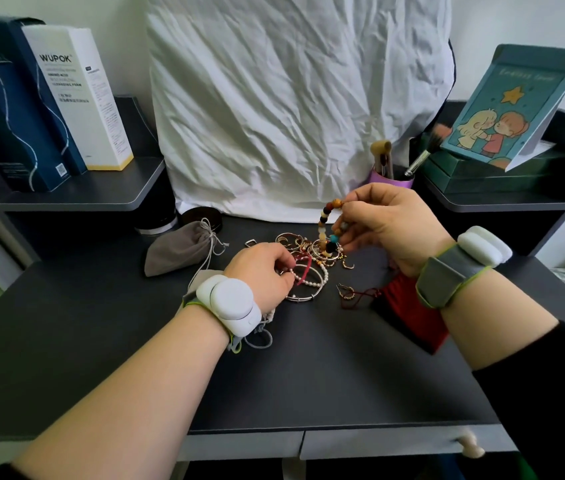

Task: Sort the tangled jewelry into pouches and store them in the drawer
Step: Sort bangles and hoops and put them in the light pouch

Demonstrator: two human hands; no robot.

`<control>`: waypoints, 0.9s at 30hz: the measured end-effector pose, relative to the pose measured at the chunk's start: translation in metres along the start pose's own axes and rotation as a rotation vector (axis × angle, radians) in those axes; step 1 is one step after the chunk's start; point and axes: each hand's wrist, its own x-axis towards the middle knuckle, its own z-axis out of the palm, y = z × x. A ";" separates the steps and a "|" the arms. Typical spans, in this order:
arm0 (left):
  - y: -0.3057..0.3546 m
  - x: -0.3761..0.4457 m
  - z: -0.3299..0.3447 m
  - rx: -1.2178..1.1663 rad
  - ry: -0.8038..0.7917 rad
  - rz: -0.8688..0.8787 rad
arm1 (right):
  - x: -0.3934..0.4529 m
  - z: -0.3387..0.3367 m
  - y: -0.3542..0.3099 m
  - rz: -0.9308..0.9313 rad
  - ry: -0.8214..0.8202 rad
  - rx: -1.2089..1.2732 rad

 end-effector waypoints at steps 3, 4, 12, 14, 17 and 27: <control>0.002 -0.003 -0.002 -0.018 -0.014 -0.007 | -0.002 0.001 -0.003 -0.007 -0.011 -0.004; 0.002 -0.004 -0.004 -0.026 -0.013 -0.007 | -0.004 0.001 -0.004 -0.006 -0.020 0.000; -0.010 -0.024 -0.021 -0.005 0.012 -0.035 | -0.021 0.019 -0.006 0.018 -0.087 0.097; -0.013 -0.031 -0.022 0.014 -0.027 -0.099 | -0.026 0.024 -0.006 0.028 -0.102 0.130; -0.016 -0.036 -0.023 0.026 -0.025 -0.159 | -0.033 0.033 -0.005 0.039 -0.117 0.176; -0.032 -0.037 -0.029 -0.457 0.188 -0.315 | -0.054 0.068 0.014 0.153 -0.076 0.414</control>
